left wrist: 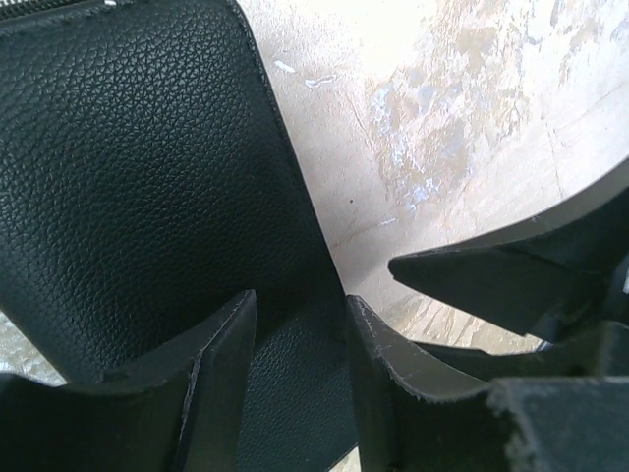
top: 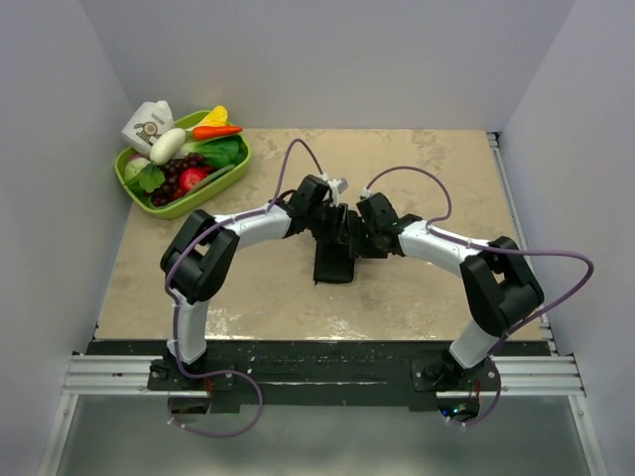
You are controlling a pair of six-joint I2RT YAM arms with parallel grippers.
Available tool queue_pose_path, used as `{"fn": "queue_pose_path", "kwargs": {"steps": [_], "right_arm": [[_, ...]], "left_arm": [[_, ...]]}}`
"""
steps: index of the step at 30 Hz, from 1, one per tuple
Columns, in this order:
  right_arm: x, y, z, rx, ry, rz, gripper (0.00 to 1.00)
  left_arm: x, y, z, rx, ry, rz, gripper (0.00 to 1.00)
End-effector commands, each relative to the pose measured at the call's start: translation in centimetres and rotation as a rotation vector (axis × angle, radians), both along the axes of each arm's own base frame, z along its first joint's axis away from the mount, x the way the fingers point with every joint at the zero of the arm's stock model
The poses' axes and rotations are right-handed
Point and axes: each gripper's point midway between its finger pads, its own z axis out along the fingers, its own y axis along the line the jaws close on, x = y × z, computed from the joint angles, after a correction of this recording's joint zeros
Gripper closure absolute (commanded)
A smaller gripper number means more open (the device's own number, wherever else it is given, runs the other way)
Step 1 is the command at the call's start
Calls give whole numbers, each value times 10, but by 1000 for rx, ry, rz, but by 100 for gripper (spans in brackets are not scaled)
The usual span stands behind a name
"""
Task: Sort the hair-cutting tools
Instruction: Close the hairdressing tool bag at the center of the board, then pick up the hairdressing tool bag at the center of the board.
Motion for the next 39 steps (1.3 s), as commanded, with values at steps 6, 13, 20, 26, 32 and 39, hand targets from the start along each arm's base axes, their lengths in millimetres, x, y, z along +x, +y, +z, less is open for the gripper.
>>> {"fn": "queue_pose_path", "kwargs": {"steps": [6,13,20,26,32,39], "right_arm": [[-7,-8,-29,-72,30,-22,49],[-10,-13,-36,-124,50,-9,49],[-9,-11,-35,-140,53,5,49],[-10,-12,-35,-142,58,2,49],[-16,-14,-43,-146,85,-4,49],[-19,-19,-45,-164,100,-17,49]], "left_arm": [[-13,9,7,44,20,-10,52],[2,18,48,77,-49,27,50],[7,65,40,238,1,104,42],[1,78,25,238,27,122,35],[-4,74,5,190,49,99,34],[-11,69,-15,134,73,78,33]]}}
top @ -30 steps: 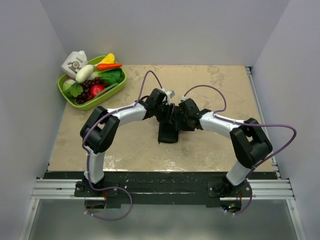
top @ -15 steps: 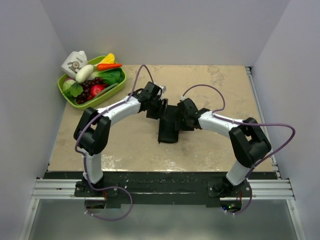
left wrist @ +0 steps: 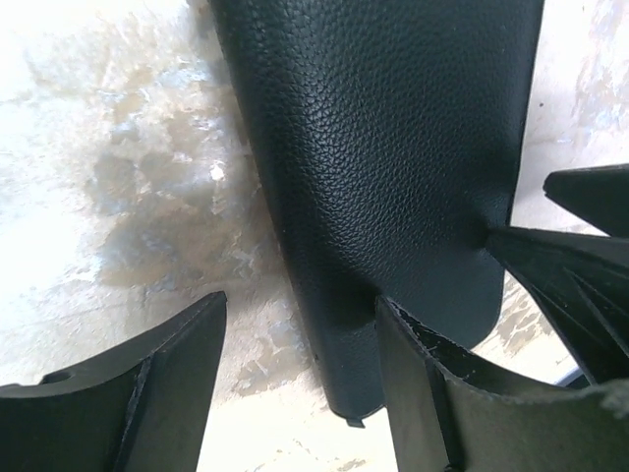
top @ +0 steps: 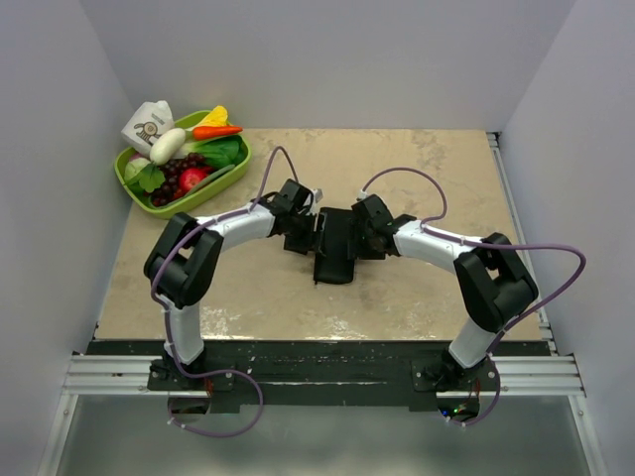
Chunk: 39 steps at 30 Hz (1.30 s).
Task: Sort the hair-cutting tools
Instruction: Pick up the hairdressing tool bag at the center of the board.
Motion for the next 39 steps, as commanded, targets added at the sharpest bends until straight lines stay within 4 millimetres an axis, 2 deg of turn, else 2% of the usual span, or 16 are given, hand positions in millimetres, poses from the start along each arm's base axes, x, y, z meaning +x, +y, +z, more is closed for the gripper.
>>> {"fn": "queue_pose_path", "kwargs": {"steps": [1,10,18,25,30,39], "right_arm": [[-18,-20,-30,-112,86,-24,49],[-33,-28,-40,-121,128,-34,50],[-45,-34,-48,-139,167,-36,50],[-54,-39,-52,-148,192,-35,50],[-62,-42,-53,-148,209,-28,50],[-80,-57,-56,-173,246,-40,50]], "left_arm": [[9,-14,7,-98,-48,-24,33],[-2,-29,-10,-230,-5,-58,32],[-12,-28,-26,-263,12,-91,32],[-18,-30,-26,-363,5,-123,32],[-21,-21,-26,-451,26,-147,33],[-31,-28,-52,-528,94,-164,33]]}}
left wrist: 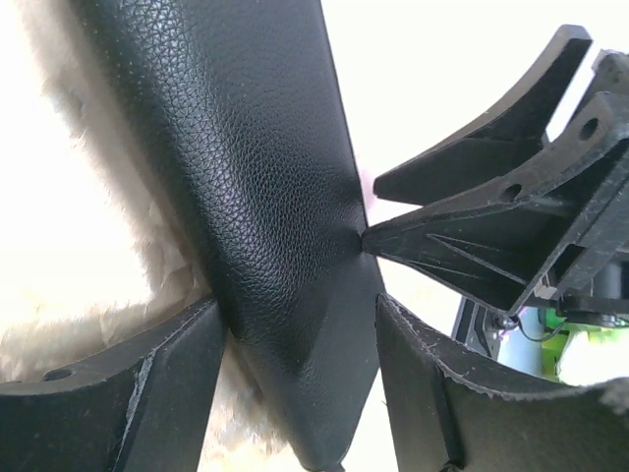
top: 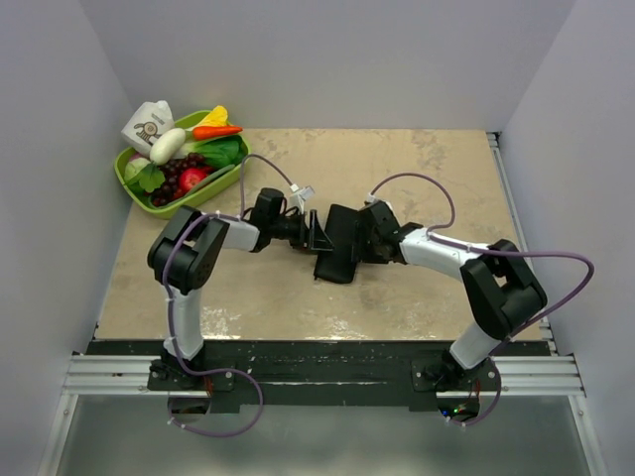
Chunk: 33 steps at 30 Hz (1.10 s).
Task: Sort the hair-cutting tools
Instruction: Pick up the hairdressing tool bag at the center of the board.
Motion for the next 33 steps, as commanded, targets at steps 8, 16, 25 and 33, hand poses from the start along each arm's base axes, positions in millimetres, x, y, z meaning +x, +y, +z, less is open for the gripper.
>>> {"fn": "queue_pose_path", "kwargs": {"steps": [8,16,25,33], "right_arm": [[-82,-57,-51,-205,282,11,50],[-86,-59,-52,-199,287,6,50],[-88,-59,-51,-190,285,1,50],[-90,-60,-49,-185,282,-1,50]], "left_arm": [[-35,-3,-73,79,172,-63,33],[-49,-27,-79,70,184,-142,34],[-58,-36,-84,50,212,-198,51],[-60,-39,-76,12,220,-224,76]]}}
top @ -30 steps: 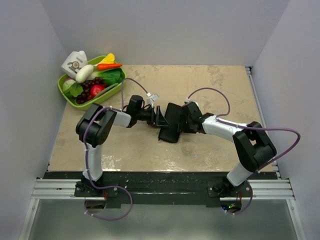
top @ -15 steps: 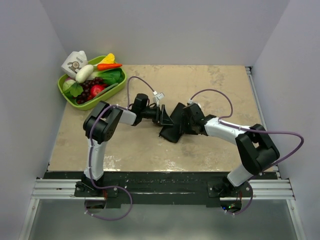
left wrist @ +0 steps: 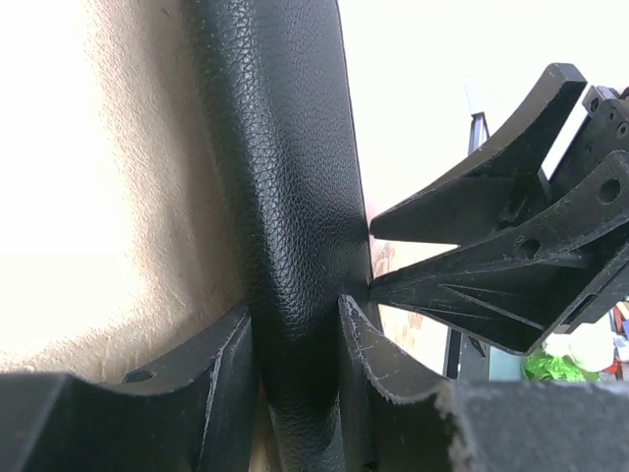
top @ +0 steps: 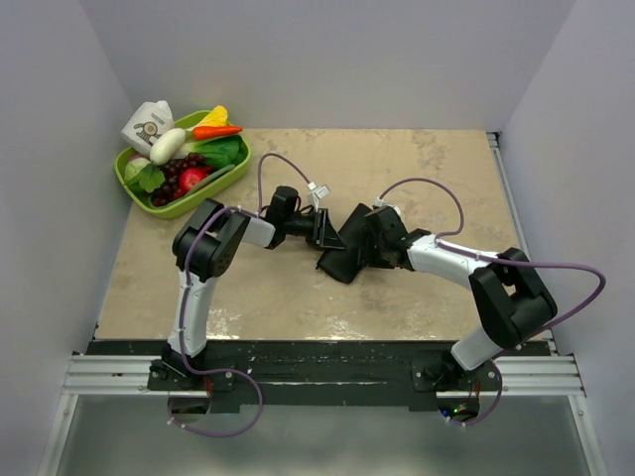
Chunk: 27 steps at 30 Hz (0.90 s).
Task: Sort the hair-cutting tools
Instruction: Pick up the hairdressing tool bag at the center of the board.
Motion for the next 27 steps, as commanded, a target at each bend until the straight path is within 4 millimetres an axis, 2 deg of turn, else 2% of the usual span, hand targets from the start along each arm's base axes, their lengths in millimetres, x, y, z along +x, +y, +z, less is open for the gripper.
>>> {"fn": "queue_pose_path", "kwargs": {"steps": [1,5,7,9,11,12,14,15,21,24,27], "right_arm": [[-77,-43,-48,-184,290,36,50],[-73,-41,-42,-177,266,44,50],[-67,-38,-34,-164,238,53,49],[-61,-32,-19,-131,192,74,49],[-58,-28,-5,-112,167,91,47],[-55,-26,6,-94,139,95,47],[-56,-20,20,-59,131,117,47],[-56,-17,29,-37,117,125,47],[-66,6,61,65,117,214,48],[-63,17,81,127,83,225,48],[-53,27,106,185,19,214,49]], "left_arm": [[-67,4,-62,139,206,-100,79],[-59,-1,-40,106,176,-88,87],[-49,-6,-20,91,149,-60,87],[-35,-12,5,75,117,-36,87],[-20,-14,14,103,101,26,86],[-12,-18,29,95,83,41,86],[3,-19,40,116,82,113,86],[11,-21,54,111,66,138,86],[50,-17,96,157,33,331,87],[64,-9,106,181,34,428,88],[76,-1,118,181,29,523,89]]}}
